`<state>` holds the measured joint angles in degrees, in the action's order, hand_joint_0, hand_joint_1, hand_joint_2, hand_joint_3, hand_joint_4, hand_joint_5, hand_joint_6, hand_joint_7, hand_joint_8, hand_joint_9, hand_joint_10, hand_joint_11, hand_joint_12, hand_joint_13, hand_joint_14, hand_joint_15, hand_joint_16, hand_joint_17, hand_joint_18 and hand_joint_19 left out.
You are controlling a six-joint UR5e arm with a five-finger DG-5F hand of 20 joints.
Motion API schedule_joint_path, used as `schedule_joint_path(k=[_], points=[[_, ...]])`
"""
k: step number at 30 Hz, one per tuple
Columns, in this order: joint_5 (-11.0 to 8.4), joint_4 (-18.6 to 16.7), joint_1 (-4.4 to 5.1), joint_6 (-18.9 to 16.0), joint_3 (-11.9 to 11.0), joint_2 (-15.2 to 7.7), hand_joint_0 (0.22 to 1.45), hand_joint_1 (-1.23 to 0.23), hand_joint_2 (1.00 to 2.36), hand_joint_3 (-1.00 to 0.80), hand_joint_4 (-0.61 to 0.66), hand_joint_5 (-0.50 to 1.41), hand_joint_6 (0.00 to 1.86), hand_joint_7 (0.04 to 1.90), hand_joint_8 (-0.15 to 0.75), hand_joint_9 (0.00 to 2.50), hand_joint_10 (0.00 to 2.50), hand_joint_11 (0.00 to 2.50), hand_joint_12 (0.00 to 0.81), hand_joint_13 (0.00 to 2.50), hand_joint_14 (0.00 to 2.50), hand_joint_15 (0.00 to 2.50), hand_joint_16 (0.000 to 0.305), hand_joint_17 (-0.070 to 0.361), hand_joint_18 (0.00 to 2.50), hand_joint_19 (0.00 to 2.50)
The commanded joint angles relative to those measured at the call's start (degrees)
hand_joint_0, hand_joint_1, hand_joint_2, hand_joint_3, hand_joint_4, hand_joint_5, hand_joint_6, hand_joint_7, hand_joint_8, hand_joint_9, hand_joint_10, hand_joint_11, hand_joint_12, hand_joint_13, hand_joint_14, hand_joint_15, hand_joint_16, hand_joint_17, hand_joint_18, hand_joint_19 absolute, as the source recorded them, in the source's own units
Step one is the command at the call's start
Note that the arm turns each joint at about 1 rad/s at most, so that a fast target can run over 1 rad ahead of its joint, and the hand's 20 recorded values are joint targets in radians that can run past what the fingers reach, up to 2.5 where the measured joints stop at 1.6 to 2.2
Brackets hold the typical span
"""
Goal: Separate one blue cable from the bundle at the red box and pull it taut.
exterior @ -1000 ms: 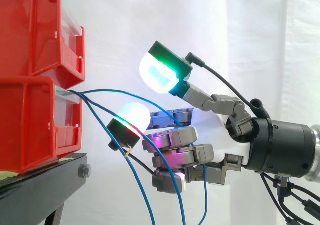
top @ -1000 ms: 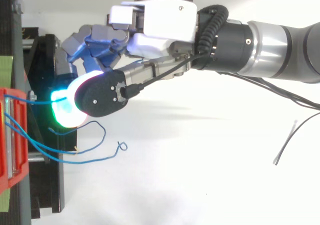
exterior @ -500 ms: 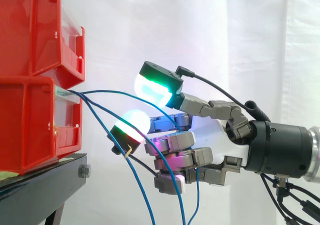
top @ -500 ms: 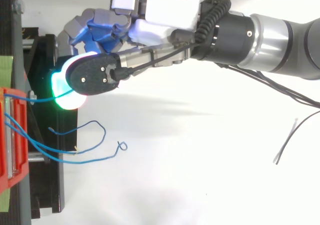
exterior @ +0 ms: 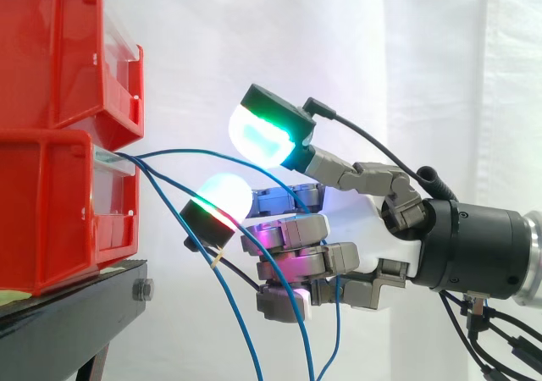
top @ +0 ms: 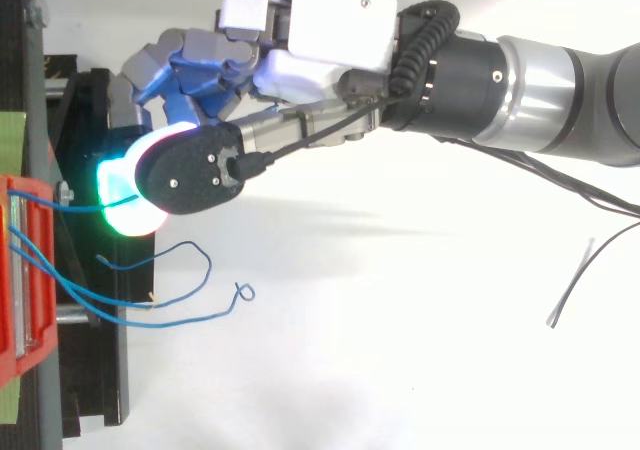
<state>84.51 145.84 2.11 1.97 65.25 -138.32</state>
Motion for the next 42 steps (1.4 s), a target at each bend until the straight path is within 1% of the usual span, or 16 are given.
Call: schedule_joint_path(k=[1, 4, 10, 15, 17, 22, 28, 30, 33, 36, 39, 41, 42], points=[[0.04, -0.03, 0.17, -0.04, -0.03, -0.02, 0.57, -0.48, 1.0, -0.45, 0.25, -0.25, 0.92, 0.92, 0.331, 0.42, 2.32, 1.09, 0.364, 0.75, 2.5, 1.2, 0.044, 0.099, 1.11, 1.26], [0.22, 0.15, 0.17, -0.04, -0.21, -0.02, 0.57, -0.48, 1.01, -0.44, 0.25, -0.25, 0.92, 0.92, 0.327, 0.43, 2.31, 1.08, 0.358, 0.75, 2.5, 1.18, 0.043, 0.098, 1.12, 1.27], [0.48, 0.41, 0.17, -0.21, -0.82, 0.06, 0.6, -0.52, 1.01, -0.36, 0.23, -0.24, 0.92, 0.93, 0.318, 0.45, 2.28, 1.1, 0.35, 0.76, 2.5, 1.2, 0.043, 0.096, 1.12, 1.27], [0.57, 0.5, 0.26, -0.56, -1.17, -0.02, 0.62, -0.59, 1.02, -0.31, 0.21, -0.24, 0.93, 0.94, 0.318, 0.46, 2.26, 1.11, 0.353, 0.77, 2.5, 1.22, 0.043, 0.096, 1.12, 1.27], [0.57, 0.5, 0.17, -0.56, -1.17, -0.02, 0.62, -0.63, 1.02, -0.31, 0.2, -0.24, 0.93, 0.94, 0.311, 0.46, 2.25, 1.12, 0.353, 0.78, 2.5, 1.21, 0.043, 0.097, 1.12, 1.26], [0.57, 0.59, 0.17, -0.56, -1.26, 0.06, 0.63, -0.67, 1.01, -0.34, 0.18, -0.24, 0.93, 0.93, 0.308, 0.47, 2.24, 1.11, 0.351, 0.79, 2.5, 1.21, 0.043, 0.098, 1.12, 1.26], [0.57, 0.24, 0.17, -0.56, -1.26, 0.06, 0.64, -0.69, 1.01, -0.33, 0.15, -0.24, 0.93, 0.94, 0.304, 0.48, 2.23, 1.11, 0.351, 0.79, 2.5, 1.22, 0.043, 0.098, 1.12, 1.26], [0.48, 0.33, 0.17, -0.56, -1.26, -0.02, 0.64, -0.69, 1.02, -0.31, 0.13, -0.24, 0.93, 0.95, 0.302, 0.48, 2.23, 1.1, 0.346, 0.79, 2.5, 1.23, 0.043, 0.097, 1.13, 1.25], [0.48, 0.5, 0.17, -0.56, -1.17, 0.06, 0.63, -0.68, 1.02, -0.3, 0.13, -0.24, 0.93, 0.95, 0.305, 0.49, 2.21, 1.13, 0.348, 0.79, 2.5, 1.25, 0.043, 0.096, 1.12, 1.26], [0.31, 0.85, 0.35, -0.56, -1.17, -0.02, 0.63, -0.66, 1.02, -0.3, 0.13, -0.24, 0.93, 0.96, 0.304, 0.5, 2.19, 1.13, 0.344, 0.79, 2.5, 1.21, 0.042, 0.095, 1.12, 1.27], [0.22, 1.12, 0.61, -0.56, -1.17, -0.02, 0.64, -0.68, 1.02, -0.27, 0.08, -0.23, 0.93, 0.97, 0.3, 0.5, 2.18, 1.14, 0.351, 0.8, 2.5, 1.23, 0.043, 0.096, 1.12, 1.27], [0.22, 1.12, 0.7, -0.56, -1.17, -0.02, 0.65, -0.71, 1.02, -0.25, 0.03, -0.23, 0.93, 0.99, 0.293, 0.51, 2.16, 1.15, 0.347, 0.8, 2.5, 1.21, 0.043, 0.097, 1.12, 1.26], [0.22, 1.12, 0.7, -0.56, -1.17, -0.02, 0.67, -0.73, 1.02, -0.26, 0.02, -0.23, 0.93, 0.99, 0.283, 0.51, 2.14, 1.16, 0.345, 0.8, 2.5, 1.24, 0.043, 0.097, 1.12, 1.26]])
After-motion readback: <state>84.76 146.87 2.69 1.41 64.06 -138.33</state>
